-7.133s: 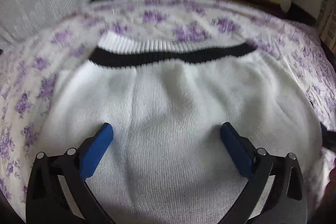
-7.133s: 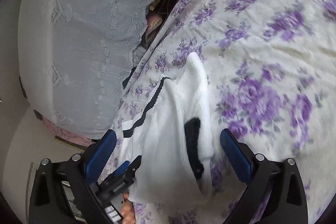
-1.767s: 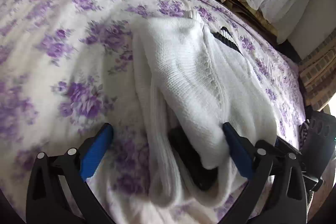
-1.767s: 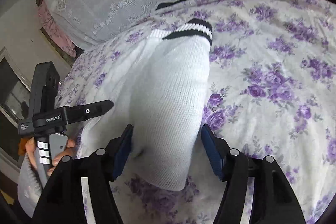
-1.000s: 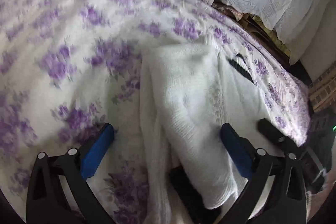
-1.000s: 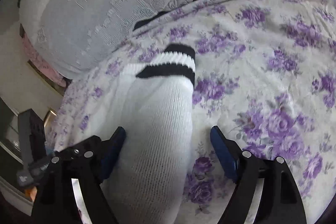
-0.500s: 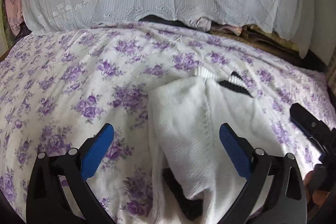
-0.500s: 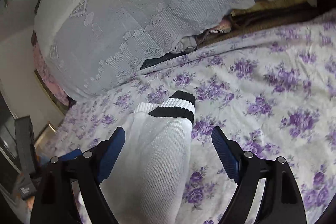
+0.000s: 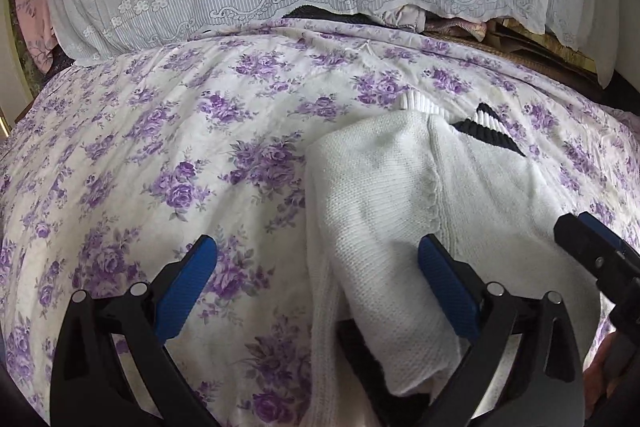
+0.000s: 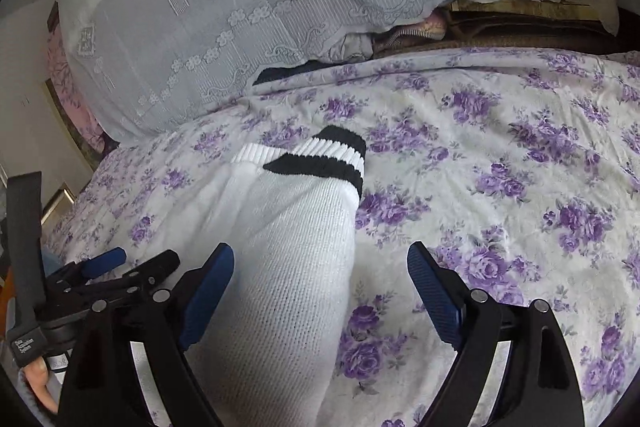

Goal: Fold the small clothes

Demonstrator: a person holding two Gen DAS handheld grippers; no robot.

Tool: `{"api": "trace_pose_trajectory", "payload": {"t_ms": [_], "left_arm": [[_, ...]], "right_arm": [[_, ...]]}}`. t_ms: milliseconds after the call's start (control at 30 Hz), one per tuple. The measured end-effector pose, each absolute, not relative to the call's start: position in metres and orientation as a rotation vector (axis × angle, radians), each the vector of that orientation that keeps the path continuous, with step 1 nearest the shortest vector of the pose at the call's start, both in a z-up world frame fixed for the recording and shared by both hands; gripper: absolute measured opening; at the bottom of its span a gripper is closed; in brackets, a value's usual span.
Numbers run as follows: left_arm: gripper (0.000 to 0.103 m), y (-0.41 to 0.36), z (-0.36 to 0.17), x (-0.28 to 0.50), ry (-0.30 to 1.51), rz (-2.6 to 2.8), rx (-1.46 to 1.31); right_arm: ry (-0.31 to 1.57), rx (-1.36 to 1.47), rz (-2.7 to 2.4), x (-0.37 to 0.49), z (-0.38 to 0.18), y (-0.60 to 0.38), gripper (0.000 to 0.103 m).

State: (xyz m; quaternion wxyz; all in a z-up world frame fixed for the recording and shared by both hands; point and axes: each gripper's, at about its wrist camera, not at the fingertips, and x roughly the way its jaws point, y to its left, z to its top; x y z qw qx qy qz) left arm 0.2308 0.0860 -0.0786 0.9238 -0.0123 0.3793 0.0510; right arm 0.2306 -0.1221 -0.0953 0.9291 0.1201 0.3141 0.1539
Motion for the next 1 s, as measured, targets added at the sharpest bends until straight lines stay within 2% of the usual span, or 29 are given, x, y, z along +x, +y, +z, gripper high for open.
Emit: {"api": "trace_pose_trajectory", "payload": {"t_ms": [167, 467, 733, 833, 1000], "left_arm": [[0.098, 0.085, -0.072, 0.227, 0.773, 0.061, -0.062], [0.098, 0.081, -0.069, 0.227, 0.787, -0.011, -0.102], [0.099, 0.113, -0.103, 0.252, 0.964, -0.189, -0.409], [0.099, 0.122, -0.106, 0.253, 0.964, -0.225, -0.478], [0.098, 0.131, -0.102, 0.250, 0.928, -0.265, -0.560]], "right_arm": [[0.593, 0.268, 0.327, 0.225, -0.089, -0.125, 0.094], [0.587, 0.289, 0.330, 0.225, -0.088, -0.126, 0.095], [0.658, 0.309, 0.333, 0.235, -0.100, -0.127, 0.099], [0.742, 0.350, 0.340, 0.247, -0.111, -0.130, 0.099], [0.682, 0.393, 0.352, 0.240, -0.108, -0.138, 0.099]]}}
